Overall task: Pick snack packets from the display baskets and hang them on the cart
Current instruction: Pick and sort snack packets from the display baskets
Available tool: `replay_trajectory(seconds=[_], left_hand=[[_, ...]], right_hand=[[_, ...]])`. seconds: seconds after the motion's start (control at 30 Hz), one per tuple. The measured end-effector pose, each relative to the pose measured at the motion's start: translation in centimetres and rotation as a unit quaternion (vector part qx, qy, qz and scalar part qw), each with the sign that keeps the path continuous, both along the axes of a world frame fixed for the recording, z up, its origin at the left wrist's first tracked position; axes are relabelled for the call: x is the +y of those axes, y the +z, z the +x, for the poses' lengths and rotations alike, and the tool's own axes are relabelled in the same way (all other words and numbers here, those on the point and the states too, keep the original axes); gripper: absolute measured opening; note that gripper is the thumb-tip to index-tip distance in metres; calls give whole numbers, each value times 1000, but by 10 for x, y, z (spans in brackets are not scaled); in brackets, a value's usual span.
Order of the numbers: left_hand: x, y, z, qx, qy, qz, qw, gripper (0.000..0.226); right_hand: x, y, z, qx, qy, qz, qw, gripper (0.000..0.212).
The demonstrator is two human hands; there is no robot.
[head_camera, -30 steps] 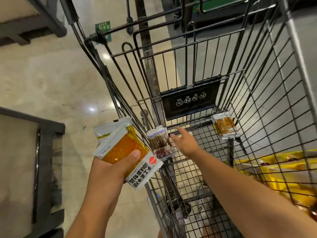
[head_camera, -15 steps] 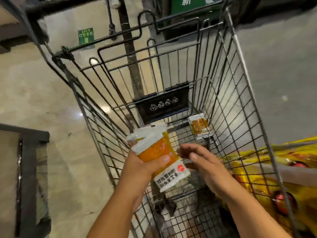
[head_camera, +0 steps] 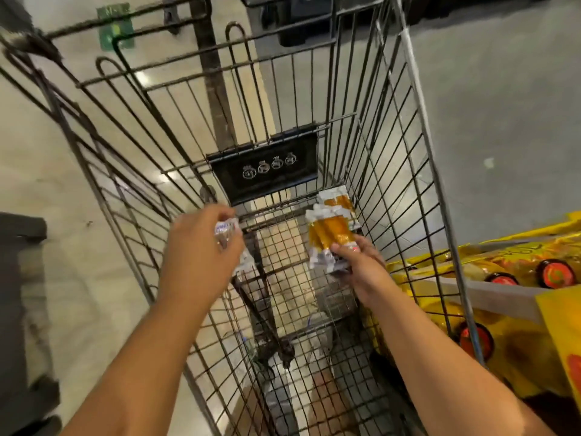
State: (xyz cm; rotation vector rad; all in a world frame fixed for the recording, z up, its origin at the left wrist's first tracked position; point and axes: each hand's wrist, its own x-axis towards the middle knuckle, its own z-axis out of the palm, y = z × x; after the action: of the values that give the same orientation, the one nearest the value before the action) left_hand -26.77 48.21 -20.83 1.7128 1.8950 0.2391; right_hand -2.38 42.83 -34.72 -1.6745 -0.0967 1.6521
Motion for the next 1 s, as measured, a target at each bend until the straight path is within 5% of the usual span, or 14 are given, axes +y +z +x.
replay_trajectory(seconds=[0.1, 0.23, 0.4, 0.57, 0.67, 0.8, 1.0], left_hand=[[3, -13, -33, 140, -29, 100, 985, 36], [-6, -10, -47, 175, -3, 171, 970, 53], [-23, -20, -58, 89, 149, 133, 976, 94], [-28, -27, -56, -2, 226, 89, 970, 95], [-28, -30, -59, -21, 222, 106, 969, 93], [-25, -54, -69, 6, 237, 99, 966, 77], [-30, -110, -100, 54, 244, 21, 968, 69]], right_hand=[[16, -18, 6, -63, -35, -25, 997, 45], [37, -37, 4, -108, -29, -51, 992, 27], [55, -58, 4, -133, -39, -74, 988, 38], [70, -75, 2, -286, 39, -30, 957, 60], [77, -78, 3, -432, 193, 0, 881, 62], [87, -86, 5, -540, 430, -63, 721, 65], [93, -91, 2, -641, 581, -53, 499, 76]])
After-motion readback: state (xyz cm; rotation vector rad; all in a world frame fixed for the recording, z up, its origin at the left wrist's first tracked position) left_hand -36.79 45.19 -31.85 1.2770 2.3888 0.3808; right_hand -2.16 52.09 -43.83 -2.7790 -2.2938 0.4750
